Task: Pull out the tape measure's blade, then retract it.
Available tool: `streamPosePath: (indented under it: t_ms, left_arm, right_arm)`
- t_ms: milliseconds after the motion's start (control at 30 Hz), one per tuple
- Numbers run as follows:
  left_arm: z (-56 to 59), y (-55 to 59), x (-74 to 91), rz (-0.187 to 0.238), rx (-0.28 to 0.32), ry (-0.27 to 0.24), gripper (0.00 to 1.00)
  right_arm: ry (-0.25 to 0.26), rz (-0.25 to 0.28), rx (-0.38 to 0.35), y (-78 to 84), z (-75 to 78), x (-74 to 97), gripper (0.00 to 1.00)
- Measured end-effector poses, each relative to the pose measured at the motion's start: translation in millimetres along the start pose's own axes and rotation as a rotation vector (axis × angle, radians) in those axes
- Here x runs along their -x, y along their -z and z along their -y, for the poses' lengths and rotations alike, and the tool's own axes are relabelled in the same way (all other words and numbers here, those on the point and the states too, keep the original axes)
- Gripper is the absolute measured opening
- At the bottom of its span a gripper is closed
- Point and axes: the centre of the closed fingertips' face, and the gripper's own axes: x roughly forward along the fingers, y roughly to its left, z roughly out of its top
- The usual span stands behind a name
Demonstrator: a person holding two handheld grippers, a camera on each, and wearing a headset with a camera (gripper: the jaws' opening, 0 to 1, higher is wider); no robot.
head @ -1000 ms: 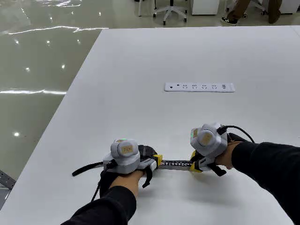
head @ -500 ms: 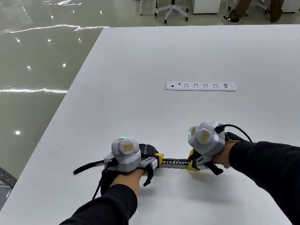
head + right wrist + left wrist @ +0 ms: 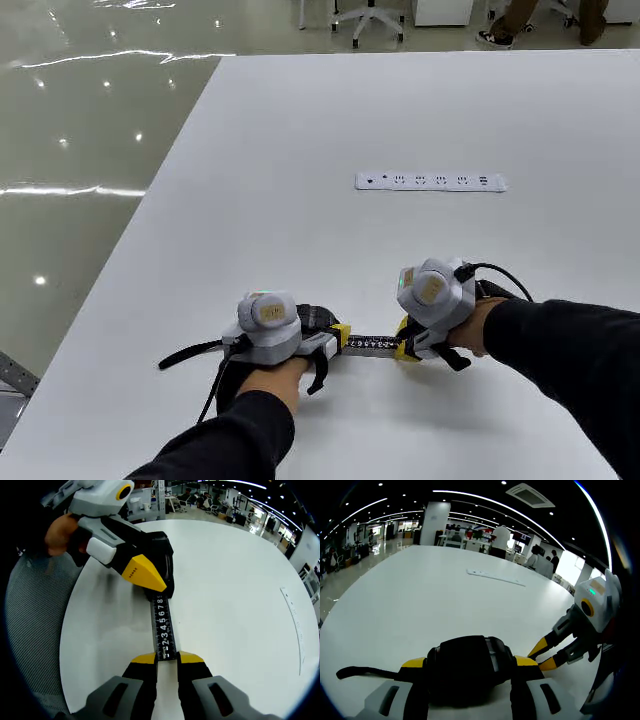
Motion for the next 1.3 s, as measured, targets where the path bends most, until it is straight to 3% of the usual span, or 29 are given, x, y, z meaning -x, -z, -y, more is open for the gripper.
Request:
streamPosePath:
  t_ms: [367,467,1067,1200,1233,1300]
  left_arm:
    - [-0.5,0.4,-0.8,-0.002,0.004,0.004,0.62]
    - [-0.5,0.3,-0.7,-0.002,0.007,0.007,0.62]
    - [-0.1,-0.5,-0.8,0.000,0.012,0.009,0.61]
    - [1.8,0.0,-1.0,0.000,-0.022,0.006,0.61]
    - [2.6,0.0,-1.6,-0.002,-0.053,0.004,0.61]
    - [1.4,-0.6,-1.7,-0.001,-0.042,0.002,0.61]
  right_arm:
    - [-0.001,0.009,0.000,-5.2,2.1,-3.9,0.10]
    - [0.008,0.026,-0.044,-7.4,2.6,-5.5,0.10]
    - [0.009,0.033,-0.023,-14.6,0.3,-9.2,0.10]
    - [0.012,0.037,-0.019,-16.1,-0.5,-10.4,0.10]
    - [0.012,0.035,-0.018,-17.0,-0.8,-11.0,0.10]
    - [0.012,0.031,-0.012,-17.7,-0.4,-11.5,0.10]
